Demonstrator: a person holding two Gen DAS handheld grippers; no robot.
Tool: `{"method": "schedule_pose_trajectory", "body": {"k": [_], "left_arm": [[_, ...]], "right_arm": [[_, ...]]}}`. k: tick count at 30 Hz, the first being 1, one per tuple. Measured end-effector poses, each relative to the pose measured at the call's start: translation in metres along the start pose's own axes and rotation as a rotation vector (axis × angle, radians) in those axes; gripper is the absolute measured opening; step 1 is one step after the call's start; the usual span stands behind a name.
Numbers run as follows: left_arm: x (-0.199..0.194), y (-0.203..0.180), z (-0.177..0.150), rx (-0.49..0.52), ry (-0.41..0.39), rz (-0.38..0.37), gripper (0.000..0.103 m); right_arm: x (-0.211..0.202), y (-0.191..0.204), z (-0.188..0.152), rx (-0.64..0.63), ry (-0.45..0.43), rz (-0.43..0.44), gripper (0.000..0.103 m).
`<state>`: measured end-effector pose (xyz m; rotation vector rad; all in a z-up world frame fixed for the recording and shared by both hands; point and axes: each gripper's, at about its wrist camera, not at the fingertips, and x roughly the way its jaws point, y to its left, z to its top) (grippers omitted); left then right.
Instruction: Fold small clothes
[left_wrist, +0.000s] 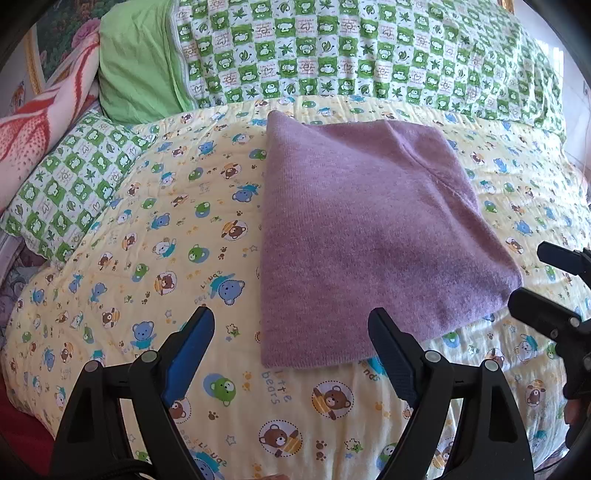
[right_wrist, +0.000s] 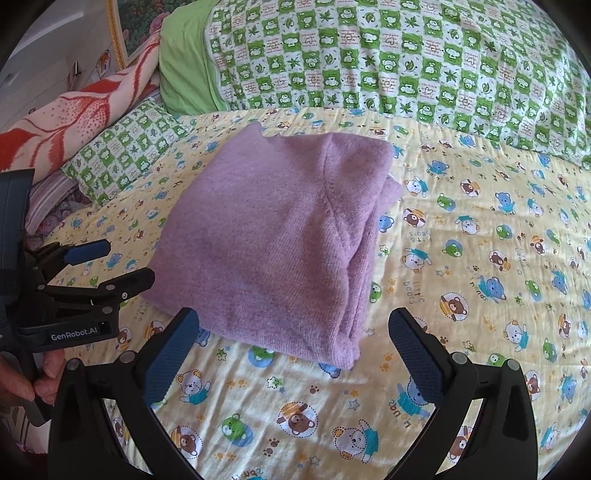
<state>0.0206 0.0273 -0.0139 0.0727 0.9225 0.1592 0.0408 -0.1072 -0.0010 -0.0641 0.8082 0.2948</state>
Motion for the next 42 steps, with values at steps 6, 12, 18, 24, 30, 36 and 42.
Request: {"method": "schedule_pose_trajectory", "body": {"k": [6,12,18,24,30,36,42], "left_arm": [[0.005,0.015,0.017,-0.041,0.0,-0.005,0.086],[0.031,0.042,0.054,-0.123,0.031,-0.06,0.086],[0.069,0.058,0.091,-0.177,0.076,-0.144,0.086],[0.115,0.066,0.128,-0.223,0.129,-0.218,0.086],[0.155,0.07,0.155,-0.266,0.171,-0.274,0.086],[0.169,0.072,0.169,-0.282,0.167,-0.286,0.081],[0.194,0.058,0.168,-0.212,0.204,-0.203,0.084]], "right_arm": [[0.001,-0.013,0.014,0.054,-0.025,0.006,0.102],[0.019,-0.038,0.044,0.157,-0.035,-0.004,0.102],[0.047,-0.06,0.069,0.248,-0.019,-0.014,0.102],[0.083,-0.084,0.096,0.358,0.002,-0.003,0.102],[0.114,-0.096,0.117,0.391,0.036,0.003,0.068],[0.121,-0.095,0.13,0.347,0.037,0.018,0.011],[0.131,-0.103,0.134,0.317,0.061,-0.049,0.008]]}}
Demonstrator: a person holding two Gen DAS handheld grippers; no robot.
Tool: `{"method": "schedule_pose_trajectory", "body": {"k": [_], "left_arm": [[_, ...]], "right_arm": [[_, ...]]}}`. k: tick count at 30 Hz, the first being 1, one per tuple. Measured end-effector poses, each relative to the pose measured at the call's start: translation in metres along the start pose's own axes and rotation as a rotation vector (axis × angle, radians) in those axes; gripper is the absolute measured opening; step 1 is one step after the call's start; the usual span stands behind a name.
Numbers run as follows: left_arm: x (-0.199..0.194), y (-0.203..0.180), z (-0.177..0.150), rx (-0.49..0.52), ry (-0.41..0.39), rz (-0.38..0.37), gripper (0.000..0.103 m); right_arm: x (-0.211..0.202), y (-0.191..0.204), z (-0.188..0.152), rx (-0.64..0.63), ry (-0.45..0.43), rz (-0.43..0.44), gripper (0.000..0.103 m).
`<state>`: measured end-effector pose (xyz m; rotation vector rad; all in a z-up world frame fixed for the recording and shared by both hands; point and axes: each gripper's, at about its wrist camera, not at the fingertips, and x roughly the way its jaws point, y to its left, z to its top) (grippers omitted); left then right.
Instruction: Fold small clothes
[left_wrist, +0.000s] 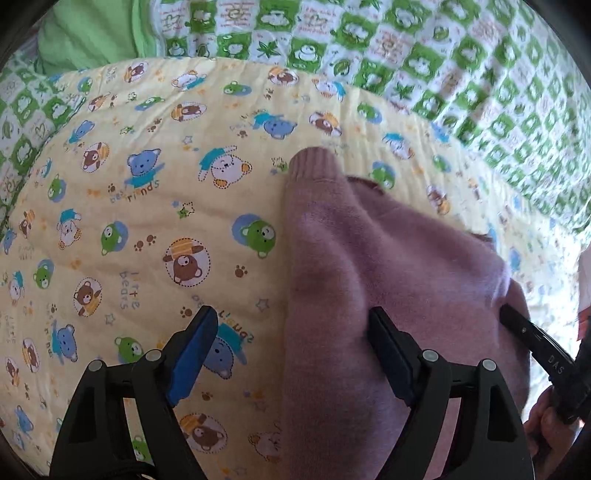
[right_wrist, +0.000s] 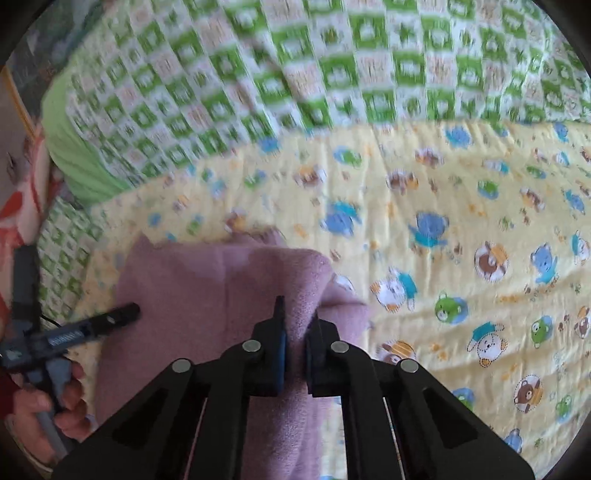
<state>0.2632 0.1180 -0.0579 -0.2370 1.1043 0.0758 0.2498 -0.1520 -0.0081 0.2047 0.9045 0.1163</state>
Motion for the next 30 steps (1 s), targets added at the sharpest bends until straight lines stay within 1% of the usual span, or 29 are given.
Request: {"method": "schedule_pose_trajectory", "body": {"k": [2,3,4,5,6,7,8,9,12,14,16,19,21,22,23,26,28,30], "left_arm": [[0.002,-0.001,0.0,0.007,0.006,0.008,0.084],[-0.002,0.0,0.0,0.001,0.001,0.004,0.084],[-0.006,0.001,0.0,-0.002,-0.004,0.003,0.084],[-0.013,0.001,-0.001,-0.004,-0.01,0.004,0.083],[-0.019,0.002,-0.004,-0.006,-0.015,0.002,0.083],[-0.024,0.001,-0.007,-0.007,-0.02,0.0,0.083],[-0.032,0.002,-0.012,-0.006,-0.028,-0.005,0.083],[-0.041,0.003,-0.018,-0.006,-0.035,-0.006,0.083],[-0.065,0.004,-0.043,-0.006,-0.05,-0.013,0.083],[-0.077,0.003,-0.063,-0.001,-0.042,-0.009,0.083],[-0.084,0.001,-0.084,0.012,-0.032,0.001,0.083],[-0.091,0.001,-0.113,0.03,-0.032,0.02,0.084],[-0.085,0.002,-0.122,0.028,-0.02,0.029,0.087],[-0.082,0.002,-0.123,0.027,-0.017,0.031,0.087],[-0.079,0.001,-0.124,0.027,-0.018,0.031,0.088],[-0.08,-0.004,-0.123,0.034,-0.028,0.052,0.088],[-0.09,-0.006,-0.124,0.034,-0.045,0.063,0.087],[-0.103,-0.006,-0.132,0.034,-0.064,0.069,0.087]], "right_arm": [[0.021,-0.01,-0.007,0.02,0.071,-0.008,0.008],[0.024,-0.012,-0.008,0.036,0.076,-0.003,0.009],[0.019,-0.014,-0.007,0.048,0.063,-0.002,0.013],[0.014,-0.013,-0.007,0.055,0.054,0.005,0.016],[0.007,-0.013,-0.006,0.067,0.046,0.021,0.023],[0.0,-0.014,-0.007,0.079,0.042,0.025,0.035],[-0.008,-0.014,-0.008,0.084,0.034,0.026,0.039],[-0.017,-0.015,-0.009,0.086,0.021,0.031,0.041],[-0.049,-0.013,-0.022,0.087,-0.016,0.068,0.041],[-0.069,-0.007,-0.037,0.078,-0.022,0.11,0.041],[-0.082,0.001,-0.06,0.043,0.003,0.125,0.042],[-0.084,0.006,-0.093,-0.001,0.067,0.102,0.042],[-0.077,0.001,-0.115,-0.019,0.122,0.05,0.042],[-0.069,-0.003,-0.124,-0.021,0.161,0.008,0.042],[-0.063,-0.01,-0.13,-0.012,0.18,-0.013,0.042],[-0.053,-0.024,-0.135,0.041,0.19,-0.007,0.044],[-0.058,-0.02,-0.131,0.024,0.176,-0.017,0.045],[-0.072,-0.017,-0.128,0.028,0.146,0.017,0.047]]}}
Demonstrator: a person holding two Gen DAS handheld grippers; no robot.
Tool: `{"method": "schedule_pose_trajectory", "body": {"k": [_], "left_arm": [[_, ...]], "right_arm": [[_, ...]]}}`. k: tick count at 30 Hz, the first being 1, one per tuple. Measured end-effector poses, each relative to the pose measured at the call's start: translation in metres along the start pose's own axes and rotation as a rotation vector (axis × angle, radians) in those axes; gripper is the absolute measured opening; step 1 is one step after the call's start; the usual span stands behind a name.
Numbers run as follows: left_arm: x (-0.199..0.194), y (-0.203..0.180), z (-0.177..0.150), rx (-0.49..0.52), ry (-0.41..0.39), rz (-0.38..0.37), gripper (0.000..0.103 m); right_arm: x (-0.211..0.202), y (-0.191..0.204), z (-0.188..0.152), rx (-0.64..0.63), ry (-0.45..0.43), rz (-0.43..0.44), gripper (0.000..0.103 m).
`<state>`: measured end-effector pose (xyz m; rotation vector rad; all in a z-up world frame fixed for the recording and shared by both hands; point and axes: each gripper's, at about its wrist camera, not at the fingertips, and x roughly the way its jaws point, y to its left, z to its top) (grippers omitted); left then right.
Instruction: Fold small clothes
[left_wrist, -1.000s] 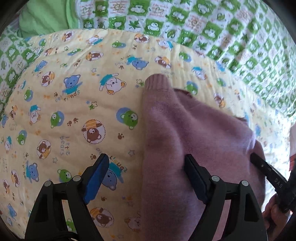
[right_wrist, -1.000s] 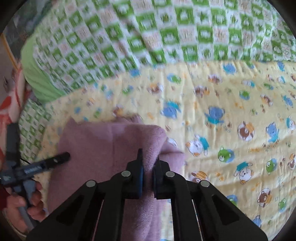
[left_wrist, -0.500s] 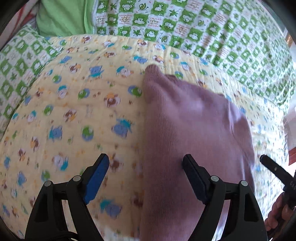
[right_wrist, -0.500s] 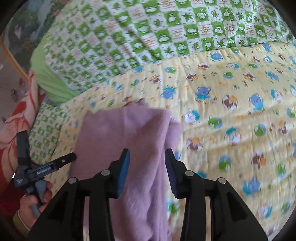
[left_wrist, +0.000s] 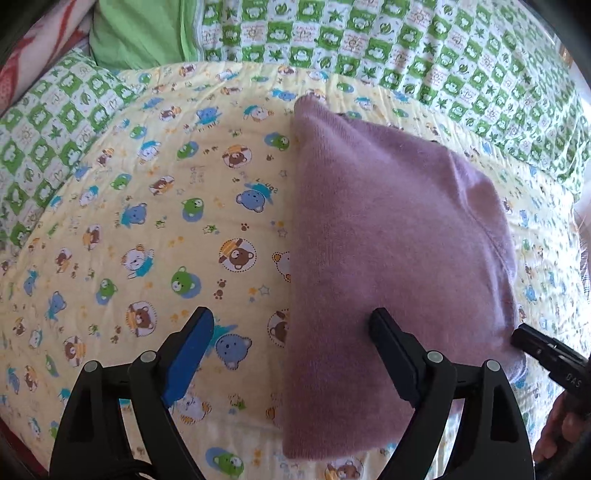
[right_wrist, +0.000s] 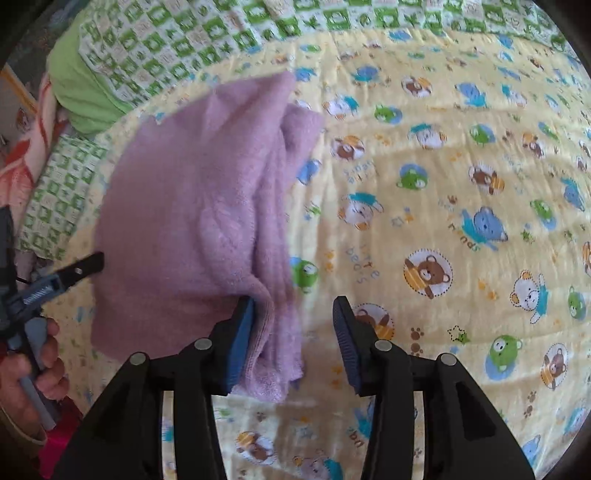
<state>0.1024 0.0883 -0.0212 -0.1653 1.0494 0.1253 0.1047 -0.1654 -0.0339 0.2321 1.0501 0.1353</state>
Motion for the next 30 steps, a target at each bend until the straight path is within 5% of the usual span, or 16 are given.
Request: {"method": "schedule_pose_trajectory", "body": {"k": [9,21,30], "left_arm": [[-0.043,-0.006,-0.061,-0.054,-0.03,-0.005,0.087],[-0.072,-0.028,-0.138,0.109,-0.043,0.05,0.087],[-0.073,-0.021,-0.131,0.103,-0.072,0.047,0.088]], "right_arm": [[-0.05,0.018,-0.028,-0.082,-0.092,0.081,0.07],[-0.066,0.037,-0.089,-0.247,-0.083,0.13,0.083],[-0.061,0.05,-0.103,-0.291,-0.097,0.085,0.088]]}}
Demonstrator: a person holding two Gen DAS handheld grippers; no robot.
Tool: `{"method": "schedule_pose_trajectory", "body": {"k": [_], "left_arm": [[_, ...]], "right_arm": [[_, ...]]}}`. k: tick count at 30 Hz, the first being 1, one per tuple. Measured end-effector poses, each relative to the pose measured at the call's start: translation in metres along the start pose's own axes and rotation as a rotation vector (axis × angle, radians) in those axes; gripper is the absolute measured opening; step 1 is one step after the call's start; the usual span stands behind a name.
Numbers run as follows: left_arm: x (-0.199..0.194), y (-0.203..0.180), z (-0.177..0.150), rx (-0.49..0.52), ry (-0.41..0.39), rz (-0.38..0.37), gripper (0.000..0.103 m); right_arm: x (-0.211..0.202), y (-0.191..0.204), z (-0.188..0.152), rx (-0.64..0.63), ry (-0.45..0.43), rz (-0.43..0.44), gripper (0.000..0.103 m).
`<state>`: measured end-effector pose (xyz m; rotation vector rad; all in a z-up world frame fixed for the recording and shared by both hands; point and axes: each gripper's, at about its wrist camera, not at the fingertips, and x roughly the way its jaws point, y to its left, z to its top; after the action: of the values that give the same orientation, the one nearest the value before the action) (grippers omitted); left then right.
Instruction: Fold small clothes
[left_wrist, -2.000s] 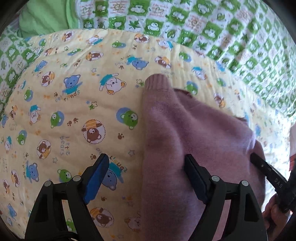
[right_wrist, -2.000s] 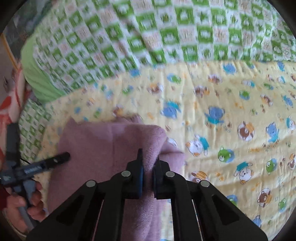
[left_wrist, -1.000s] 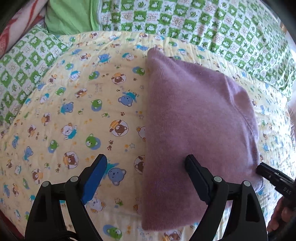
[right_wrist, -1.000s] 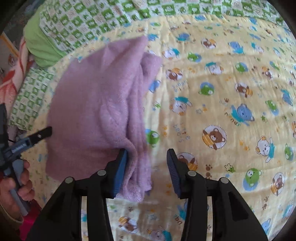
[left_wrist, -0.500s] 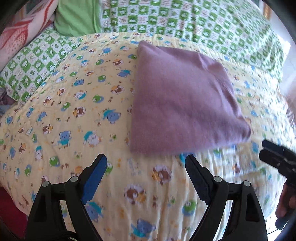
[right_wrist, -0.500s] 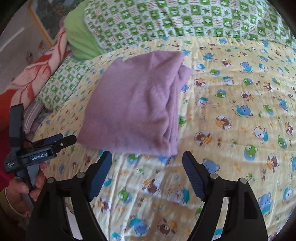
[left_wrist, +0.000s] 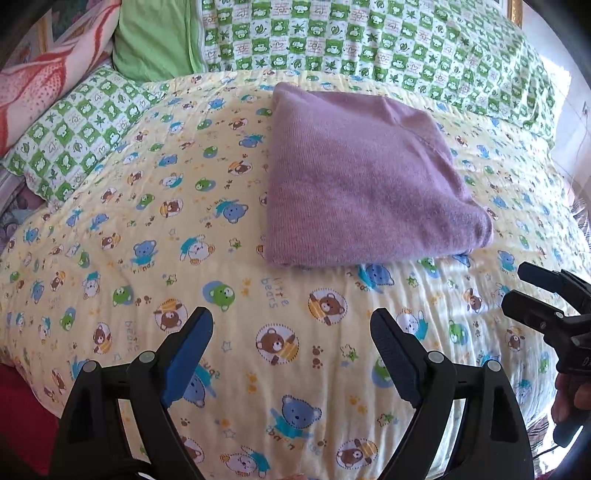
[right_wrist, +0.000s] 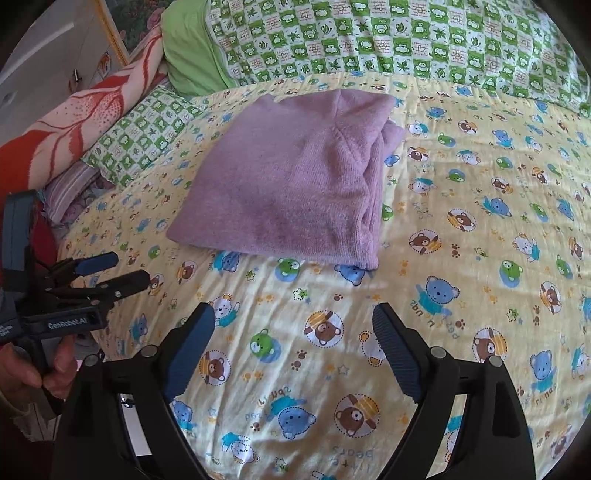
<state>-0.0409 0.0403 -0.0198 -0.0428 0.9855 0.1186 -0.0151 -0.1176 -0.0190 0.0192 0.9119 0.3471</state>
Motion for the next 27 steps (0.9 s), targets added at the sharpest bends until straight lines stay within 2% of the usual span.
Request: {"method": "schedule_pose_trajectory", "body": {"k": [6,12,19,27], "left_arm": [[-0.002,0.0,0.013,-0.002,-0.057,-0.002,0.088],[-0.003,-0.001,0.01,0.001,-0.055,-0.007,0.089],[0.001,-0.003,0.008,0.008,-0.055,0.001,0.089],[0.003,-0.006,0.017,0.029,-0.095,0.039,0.09]], "right_arm": [[0.003,0.009,0.009,-0.043,-0.041,-0.04,0.092],[-0.003,0.015,0.015,-0.051,-0.117,-0.051,0.099],[0.003,0.021,0.011,-0.077,-0.11,-0.075,0.101],[0.012,0.02,0.015,-0.091,-0.104,-0.088,0.101]]}}
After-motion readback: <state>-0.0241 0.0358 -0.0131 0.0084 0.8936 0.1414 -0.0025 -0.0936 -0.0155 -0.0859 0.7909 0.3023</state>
